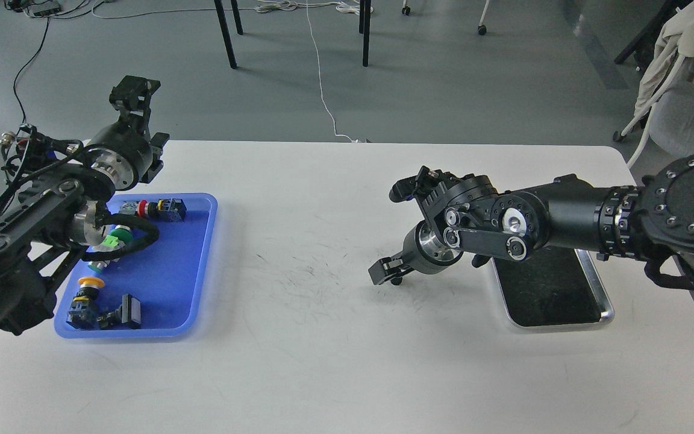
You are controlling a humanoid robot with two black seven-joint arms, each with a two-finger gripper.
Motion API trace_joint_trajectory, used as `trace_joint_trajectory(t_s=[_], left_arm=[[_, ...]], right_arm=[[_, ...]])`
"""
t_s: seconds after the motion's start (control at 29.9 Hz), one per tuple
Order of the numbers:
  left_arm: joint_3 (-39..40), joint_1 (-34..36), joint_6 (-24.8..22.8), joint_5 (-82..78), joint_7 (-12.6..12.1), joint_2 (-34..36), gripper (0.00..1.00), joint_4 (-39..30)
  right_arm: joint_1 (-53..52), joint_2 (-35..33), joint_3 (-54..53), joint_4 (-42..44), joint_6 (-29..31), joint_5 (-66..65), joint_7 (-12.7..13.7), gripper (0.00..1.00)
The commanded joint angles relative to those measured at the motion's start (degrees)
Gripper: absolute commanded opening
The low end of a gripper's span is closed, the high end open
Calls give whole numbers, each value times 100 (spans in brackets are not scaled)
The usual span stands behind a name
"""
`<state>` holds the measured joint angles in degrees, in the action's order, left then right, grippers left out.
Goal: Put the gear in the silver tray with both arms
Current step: 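Reach the right gripper to the gear and grasp it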
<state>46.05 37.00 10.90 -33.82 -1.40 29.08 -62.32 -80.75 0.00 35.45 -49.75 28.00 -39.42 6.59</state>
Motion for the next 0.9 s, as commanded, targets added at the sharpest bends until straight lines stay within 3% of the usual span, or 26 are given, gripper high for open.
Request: trace_joint_trajectory(t_s=[0.0, 0.47, 0.87], left_arm=[[0, -9, 0, -2, -1, 1, 98, 1], [-8, -9, 0, -2, -1, -7, 98, 1], [-8, -9, 0, -2, -1, -16, 98, 9]], right_arm=[[6, 0, -3, -9, 0, 13, 0, 78], [15, 0, -21, 0, 0, 154, 0, 74], [15, 0, -3, 9, 0, 163, 0, 57]])
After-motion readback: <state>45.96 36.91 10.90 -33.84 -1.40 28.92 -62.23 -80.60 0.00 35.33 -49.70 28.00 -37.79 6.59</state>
